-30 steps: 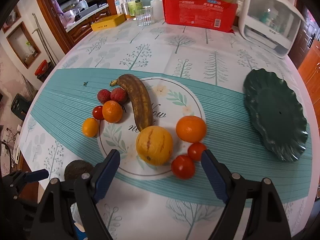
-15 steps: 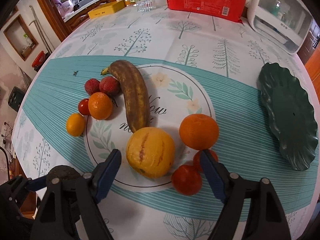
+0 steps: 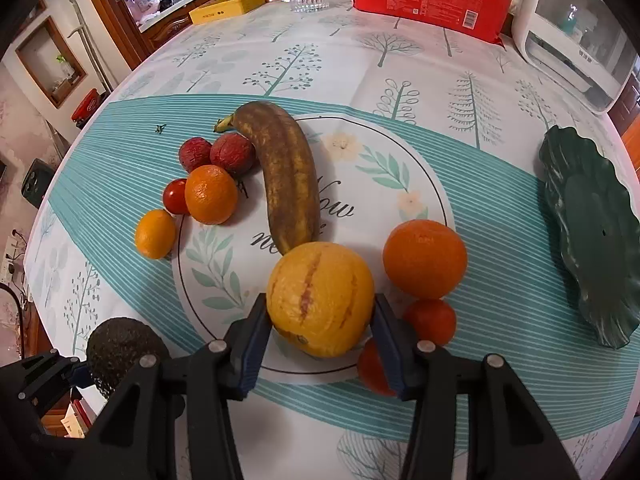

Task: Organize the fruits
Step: 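Grasp the avocado with the left gripper while the right gripper grasps the yellow melon, then carry avocado and melon to the green plate and open both grippers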

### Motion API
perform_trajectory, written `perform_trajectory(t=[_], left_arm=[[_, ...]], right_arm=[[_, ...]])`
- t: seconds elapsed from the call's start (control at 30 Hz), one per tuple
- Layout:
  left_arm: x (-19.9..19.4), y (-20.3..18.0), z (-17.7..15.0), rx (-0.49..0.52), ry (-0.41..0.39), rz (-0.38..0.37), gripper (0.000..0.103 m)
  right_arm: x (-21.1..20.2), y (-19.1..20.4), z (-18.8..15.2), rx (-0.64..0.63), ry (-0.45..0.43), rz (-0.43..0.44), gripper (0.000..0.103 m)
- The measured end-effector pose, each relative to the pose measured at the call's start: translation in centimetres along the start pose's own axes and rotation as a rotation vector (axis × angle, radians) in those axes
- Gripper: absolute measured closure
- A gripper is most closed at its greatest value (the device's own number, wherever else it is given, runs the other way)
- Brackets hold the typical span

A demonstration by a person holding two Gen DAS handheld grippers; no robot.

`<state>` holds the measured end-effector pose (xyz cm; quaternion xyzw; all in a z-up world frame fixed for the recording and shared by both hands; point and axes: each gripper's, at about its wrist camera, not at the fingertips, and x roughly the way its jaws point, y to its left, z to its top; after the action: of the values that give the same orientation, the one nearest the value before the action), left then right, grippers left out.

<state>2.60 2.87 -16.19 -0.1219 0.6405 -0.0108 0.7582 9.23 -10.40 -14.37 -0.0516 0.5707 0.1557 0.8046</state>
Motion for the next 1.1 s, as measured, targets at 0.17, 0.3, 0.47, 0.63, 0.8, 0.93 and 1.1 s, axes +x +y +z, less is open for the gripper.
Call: perform_trajectory(t=[0.17,0.3,0.47,0.63,0.8,0.93,1.1], left_arm=[[-0.8,-0.2,0.1,0.017,-0.014,0.018,0.044],[-2.3,-1.4,0.4,0.046,-0.075,0.042,0.044],[-4.5,-3.0,0.8,0.075,-0.155,0.045,0.044],[-6.2,-5.2,1.7,0.134,-0.226,0.048,0.044],[-7.8,-8.1,3.0,0.208,-0.286,0.036,0.044],[-8.8,-11.4,4.6,0.276,-0.325,0.026,0.044],[-9.1,-15.5,5.9,0.350,-0.340,-0.006,0.044]], right_arm=[[-1.1,0.1,-0.1,-0.003,-0.019,0.030,0.054],[-3.0,-0.5,0.0,0.017,-0.037,0.048,0.054],[-6.0,-1.5,0.1,0.032,-0.069,0.030,0.054],[-8.7,-3.4,-0.2,0.077,-0.099,-0.009,0.054],[-10.2,-6.2,-0.3,0.130,-0.118,-0.078,0.054],[-10.6,-9.1,-0.6,0.206,-0.118,-0.115,0.054],[-10.7,-12.9,-1.4,0.289,-0.128,-0.171,0.054]])
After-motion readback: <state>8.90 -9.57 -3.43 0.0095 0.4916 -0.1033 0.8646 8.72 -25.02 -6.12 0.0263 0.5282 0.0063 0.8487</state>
